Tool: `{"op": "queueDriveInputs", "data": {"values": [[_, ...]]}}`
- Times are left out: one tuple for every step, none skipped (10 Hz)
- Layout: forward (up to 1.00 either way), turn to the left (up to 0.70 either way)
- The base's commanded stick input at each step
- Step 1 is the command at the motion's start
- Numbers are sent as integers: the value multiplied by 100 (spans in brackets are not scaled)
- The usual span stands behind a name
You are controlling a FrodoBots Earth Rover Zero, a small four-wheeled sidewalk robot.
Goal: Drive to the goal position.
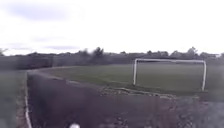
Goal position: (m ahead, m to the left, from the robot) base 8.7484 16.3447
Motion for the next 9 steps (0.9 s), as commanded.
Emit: {"op": "queueDriveInputs", "data": {"values": [[70, 35], [70, 35], [70, 35], [70, 35], [70, 35], [70, 35], [70, 35], [70, 35], [70, 35]]}}
